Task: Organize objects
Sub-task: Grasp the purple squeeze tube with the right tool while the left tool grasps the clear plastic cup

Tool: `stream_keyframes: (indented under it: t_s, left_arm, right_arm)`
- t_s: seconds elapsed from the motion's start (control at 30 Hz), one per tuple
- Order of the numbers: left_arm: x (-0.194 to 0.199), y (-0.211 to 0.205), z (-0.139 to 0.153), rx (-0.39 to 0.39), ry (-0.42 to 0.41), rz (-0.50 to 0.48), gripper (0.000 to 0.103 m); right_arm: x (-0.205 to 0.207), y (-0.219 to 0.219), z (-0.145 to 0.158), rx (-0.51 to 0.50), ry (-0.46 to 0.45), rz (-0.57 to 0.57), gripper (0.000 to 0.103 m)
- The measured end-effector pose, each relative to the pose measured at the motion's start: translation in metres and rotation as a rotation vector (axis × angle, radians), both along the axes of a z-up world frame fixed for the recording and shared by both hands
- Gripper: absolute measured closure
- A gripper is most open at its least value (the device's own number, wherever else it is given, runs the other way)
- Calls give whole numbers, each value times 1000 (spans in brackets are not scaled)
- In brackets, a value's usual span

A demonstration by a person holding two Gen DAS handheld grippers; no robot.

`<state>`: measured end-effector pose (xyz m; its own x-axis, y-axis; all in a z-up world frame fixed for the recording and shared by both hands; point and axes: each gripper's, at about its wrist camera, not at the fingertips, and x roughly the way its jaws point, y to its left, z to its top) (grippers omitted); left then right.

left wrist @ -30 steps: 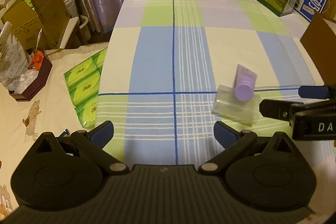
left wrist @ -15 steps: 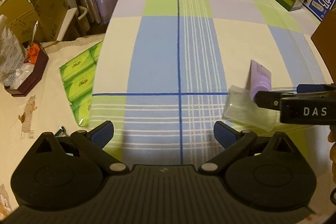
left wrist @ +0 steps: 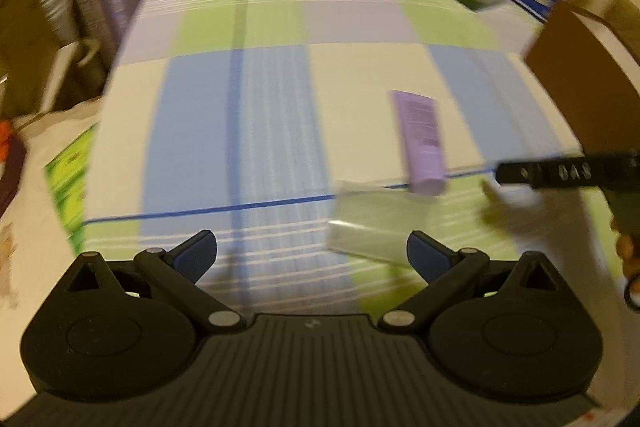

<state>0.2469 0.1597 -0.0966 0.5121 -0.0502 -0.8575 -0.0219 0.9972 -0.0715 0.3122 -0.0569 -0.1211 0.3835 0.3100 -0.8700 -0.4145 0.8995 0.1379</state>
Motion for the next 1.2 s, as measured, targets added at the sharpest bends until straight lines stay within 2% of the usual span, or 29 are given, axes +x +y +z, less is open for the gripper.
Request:
stream_keyframes:
  t_s: [0.13,0.27,0.33,0.47,0.6,0.83,0.93,1.07,1.17,1.2]
  left_arm:
    - [10,-17,-6,-2,-2,-75,3]
    - [22,-26,-14,-14,5,-99,5]
    - [27,-28,-18,-6,12,-107,11]
    - [27,-25,-20,-33,11,-120,33]
    - [19,-19,-18,0,-12,-103,33]
    - [8,23,-16,41,-13,57,34]
    - [6,39,-13,49,-17,113,34]
    - [7,50,-13,51,-15,139,34]
    - [7,50,-14,43,-11,144,34]
    - [8,50,-15,41,-11,144,34]
  right_arm:
    - [-7,-8,1,3,12,-17,11]
    - [-8,-9,-2,10,22,-15,11]
    - [-10,-8,-2,16,22,-8,11]
    - [-12,3,1,43,17,24,11]
    - [-15,25,3,75,2,84,11]
    - [-22,67,-1,105,-27,165,13]
    - [-21,84,-5,107,-34,182,21]
    - [-13,100,-15,86,-35,187,31]
    - [-13,107,-17,57,-82,208,36]
    - [-13,110,-17,39,-96,220,42]
